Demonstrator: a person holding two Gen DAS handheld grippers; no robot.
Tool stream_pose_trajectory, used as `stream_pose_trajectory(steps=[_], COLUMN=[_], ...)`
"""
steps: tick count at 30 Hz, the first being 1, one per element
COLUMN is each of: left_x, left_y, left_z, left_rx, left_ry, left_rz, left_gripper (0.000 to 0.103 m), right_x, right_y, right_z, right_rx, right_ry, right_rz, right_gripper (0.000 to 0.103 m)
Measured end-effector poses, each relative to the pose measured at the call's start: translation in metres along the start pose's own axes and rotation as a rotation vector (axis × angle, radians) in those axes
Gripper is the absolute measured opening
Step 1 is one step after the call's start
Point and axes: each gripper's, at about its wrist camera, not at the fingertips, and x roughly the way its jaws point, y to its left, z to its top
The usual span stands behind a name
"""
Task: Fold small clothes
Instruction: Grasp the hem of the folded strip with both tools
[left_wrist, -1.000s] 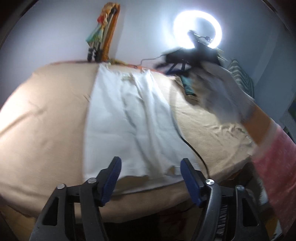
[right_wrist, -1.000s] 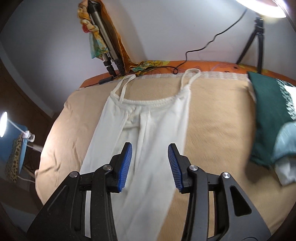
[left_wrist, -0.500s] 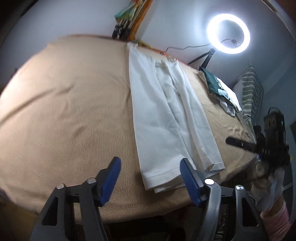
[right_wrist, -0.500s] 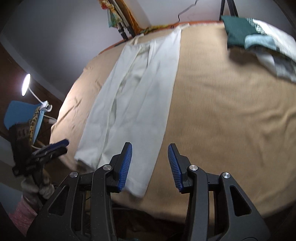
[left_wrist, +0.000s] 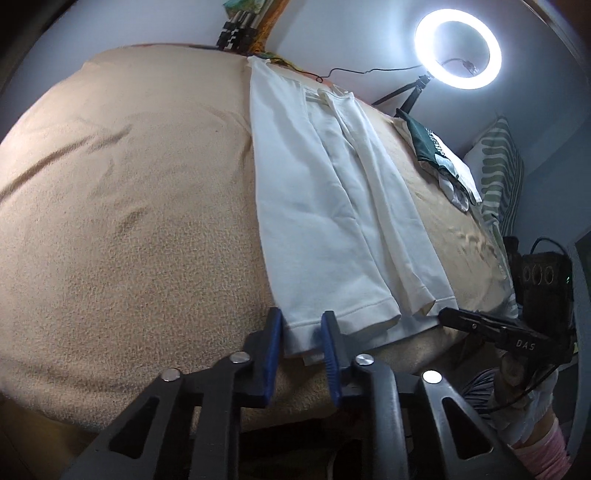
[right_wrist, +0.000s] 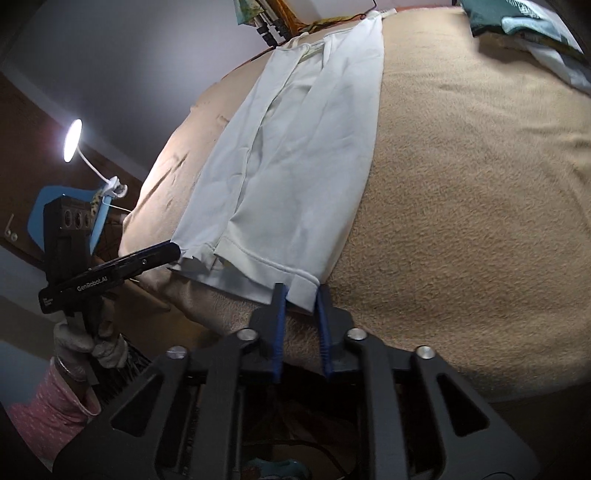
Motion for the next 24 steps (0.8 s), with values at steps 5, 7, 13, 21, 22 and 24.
stream_pose_trajectory(steps=[5, 7, 13, 21, 22, 24], left_x=[-0.006, -0.009, -0.021, -0.026, -0.025, -0.024], left_y=[0.01, 0.007, -0.006, -0.013, -0.013, -0.012], left_z=[0.002, 0.004, 0.019, 0.054, 0.059, 0.067], left_rx=[-0.062, -0.06, -0.048, -0.049, -0.052, -0.058], left_ry=[-0.003, -0.011, -0.048, -0.103, -0.109, -0.118], left_rz=[-0.056, -0.065, -0.097, -0.105, -0.103, -0.101], left_gripper=[0.004, 0.004, 0.003, 0.002, 0.002, 0.002], right_x=[-0.014, -0.021, -0.028, -0.037, -0.037, -0.036], right_y=[-0.017, -0.019, -0.01, -0.015, -0.016, -0.016], right_z=[-0.001, -0.001, 0.005, 0.036, 0.04, 0.05], right_rx=[0.097, 0.113, 0.099, 0.093, 0.095, 0.096], right_ry=[-0.041, -0.059, -0.081, -0.138, -0.146, -0.162], right_rz=[0.097, 0.127, 0.147, 0.163, 0.165, 0.167], right_gripper=[0.007, 0.006, 0.006, 0.006, 0.006, 0.006])
